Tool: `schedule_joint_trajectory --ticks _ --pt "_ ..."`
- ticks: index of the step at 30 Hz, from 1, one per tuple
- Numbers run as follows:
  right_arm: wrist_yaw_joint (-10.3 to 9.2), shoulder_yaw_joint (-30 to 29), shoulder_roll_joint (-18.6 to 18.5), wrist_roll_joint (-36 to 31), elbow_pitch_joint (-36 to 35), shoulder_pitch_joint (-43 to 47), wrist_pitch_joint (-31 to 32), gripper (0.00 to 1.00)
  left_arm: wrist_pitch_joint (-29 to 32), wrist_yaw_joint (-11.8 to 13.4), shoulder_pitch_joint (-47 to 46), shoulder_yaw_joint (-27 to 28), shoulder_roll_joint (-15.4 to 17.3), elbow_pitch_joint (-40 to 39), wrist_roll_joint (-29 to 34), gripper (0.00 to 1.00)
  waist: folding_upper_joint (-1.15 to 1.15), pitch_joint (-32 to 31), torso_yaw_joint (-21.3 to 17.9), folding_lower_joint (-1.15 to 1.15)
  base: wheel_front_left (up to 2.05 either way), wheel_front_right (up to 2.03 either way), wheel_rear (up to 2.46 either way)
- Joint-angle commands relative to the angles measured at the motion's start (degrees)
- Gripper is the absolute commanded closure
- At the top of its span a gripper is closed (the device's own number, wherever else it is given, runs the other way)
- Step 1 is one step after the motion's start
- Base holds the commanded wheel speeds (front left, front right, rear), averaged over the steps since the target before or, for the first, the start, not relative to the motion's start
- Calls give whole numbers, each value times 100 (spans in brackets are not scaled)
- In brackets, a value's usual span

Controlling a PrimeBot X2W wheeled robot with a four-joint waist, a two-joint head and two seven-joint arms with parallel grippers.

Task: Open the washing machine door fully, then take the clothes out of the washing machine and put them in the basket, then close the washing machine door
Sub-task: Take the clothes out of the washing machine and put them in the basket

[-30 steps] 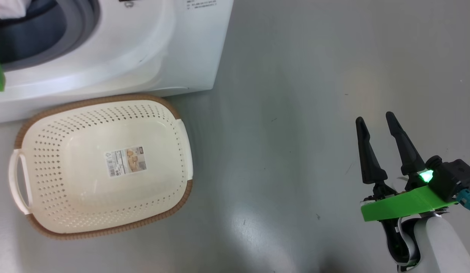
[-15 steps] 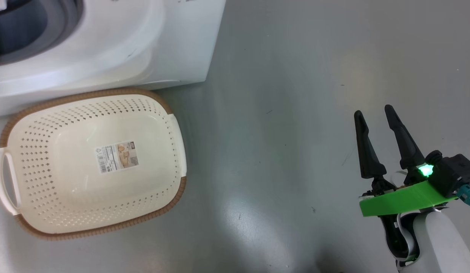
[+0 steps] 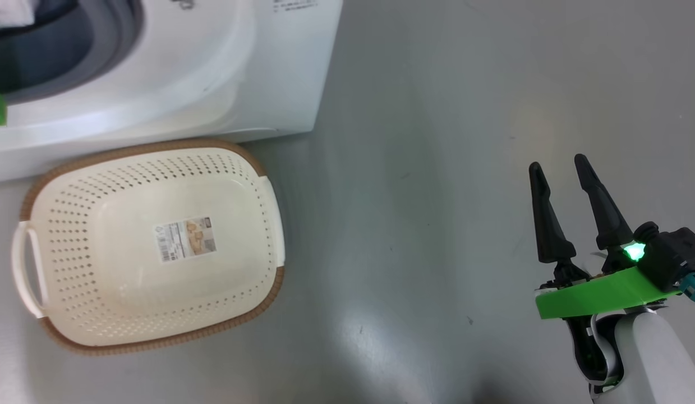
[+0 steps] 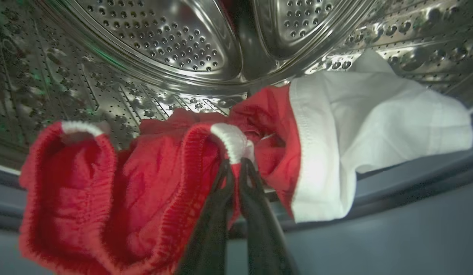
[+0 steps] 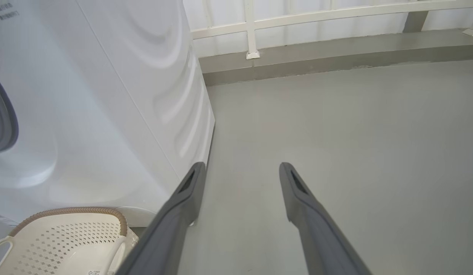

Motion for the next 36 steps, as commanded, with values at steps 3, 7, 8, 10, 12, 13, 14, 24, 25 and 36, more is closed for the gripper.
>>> schedule_joint_trajectory --ticks 3,7,8,10,12,13,14,24,25,36 --pt "37 56 -10 -68 -86 65 -37 0 -94 45 272 228 202 -329 -177 100 0 -223 159 0 0 0 0" --pt "37 20 -10 -120 -50 109 -37 0 -101 128 836 583 142 -1336 -297 100 0 -420 282 0 0 0 0" --pt "37 11 -10 -132 -40 126 -37 0 -102 151 1028 703 115 -1615 -313 100 0 -476 313 0 0 0 0" --pt "37 -4 -10 -152 -21 170 -37 0 -102 197 1420 929 39 -2155 -289 100 0 -589 368 0 0 0 0" --pt "37 -25 -10 -174 1 227 -37 0 -103 223 1813 1172 -89 -2673 -239 100 0 -712 427 0 0 0 0" --pt "37 -38 -10 -182 17 260 -37 0 -103 221 2006 1288 -164 -2918 -198 100 0 -776 454 0 0 0 0" --pt "37 -49 -10 -189 34 295 -37 0 -103 203 2201 1376 -240 -3144 -137 100 0 -841 480 0 0 0 0" --pt "37 -90 -10 -208 127 611 -37 0 -103 -18 3830 2250 -1051 -5066 327 100 0 -1343 641 0 0 0 0" --pt "37 -88 -10 -207 138 636 -37 0 -103 -38 3979 2290 -1121 -5248 382 100 0 -1394 653 0 0 0 0" --pt "37 -94 -10 -208 146 813 -37 0 -104 -97 5170 2328 -1616 -6990 580 100 0 -1624 734 0 0 0 0"
